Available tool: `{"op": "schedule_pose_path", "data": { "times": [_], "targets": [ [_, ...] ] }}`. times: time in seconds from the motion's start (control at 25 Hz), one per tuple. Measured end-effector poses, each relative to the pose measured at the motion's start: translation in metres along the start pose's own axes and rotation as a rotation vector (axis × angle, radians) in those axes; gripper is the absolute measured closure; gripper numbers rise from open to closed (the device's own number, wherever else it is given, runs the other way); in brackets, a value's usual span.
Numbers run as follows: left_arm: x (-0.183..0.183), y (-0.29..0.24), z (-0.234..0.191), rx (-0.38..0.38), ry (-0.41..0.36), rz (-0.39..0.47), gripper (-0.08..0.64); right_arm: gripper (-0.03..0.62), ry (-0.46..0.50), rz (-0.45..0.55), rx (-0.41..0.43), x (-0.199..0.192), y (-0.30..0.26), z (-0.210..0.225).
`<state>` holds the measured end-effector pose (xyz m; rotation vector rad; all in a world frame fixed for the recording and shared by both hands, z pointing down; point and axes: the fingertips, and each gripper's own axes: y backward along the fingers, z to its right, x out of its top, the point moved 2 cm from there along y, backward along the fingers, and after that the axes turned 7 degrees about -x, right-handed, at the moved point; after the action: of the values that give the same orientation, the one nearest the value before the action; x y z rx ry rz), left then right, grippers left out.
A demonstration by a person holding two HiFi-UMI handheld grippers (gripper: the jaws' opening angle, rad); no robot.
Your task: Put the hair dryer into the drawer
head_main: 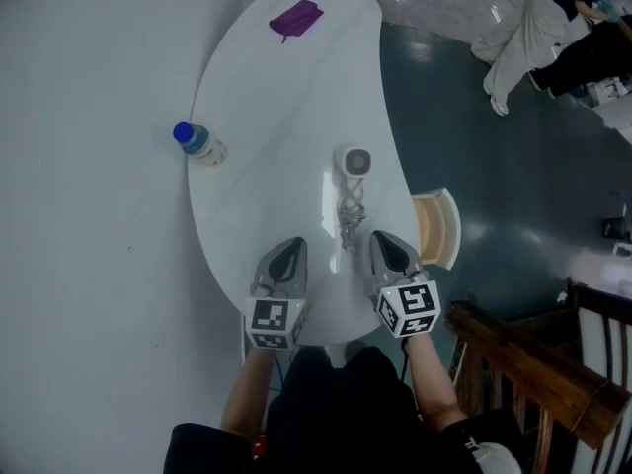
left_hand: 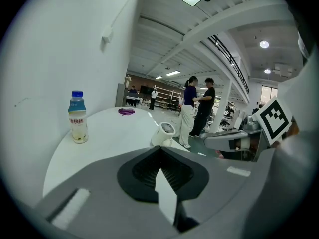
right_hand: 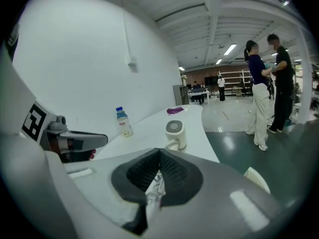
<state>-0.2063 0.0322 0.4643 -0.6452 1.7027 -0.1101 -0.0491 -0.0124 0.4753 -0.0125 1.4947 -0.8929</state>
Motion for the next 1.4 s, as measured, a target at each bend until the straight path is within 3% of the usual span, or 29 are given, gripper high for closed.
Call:
{"op": "schedule_pose_path", "data": {
  "times": [0.52, 0.72, 1.08, 1.4],
  "targets": [
    [-0.007, -0.025, -0.028, -0.012, 0.024, -0.035, 0.554, 0.590, -0.053, -0.045, -0.027, -0.006, -0.050, 0.005],
    [-0.011, -0.027, -0.036, -0.007, 0.034, -0.046, 0.554, 0.557, -0.079, -0.066, -0.021, -0.012, -0.069, 0.008],
    [-0.024, -0.035, -0.049, 0.000, 0.057, -0.097, 0.554, 0.319, -0.114, -0.142, -0.017, -0.028, -0.107, 0.008],
    [-0.033, -0.043, -0.055, -0.016, 0.071, -0.127, 0.554, 0.273, -0.134, -0.202, -0.036, -0.040, -0.136, 0.008]
  ]
}}
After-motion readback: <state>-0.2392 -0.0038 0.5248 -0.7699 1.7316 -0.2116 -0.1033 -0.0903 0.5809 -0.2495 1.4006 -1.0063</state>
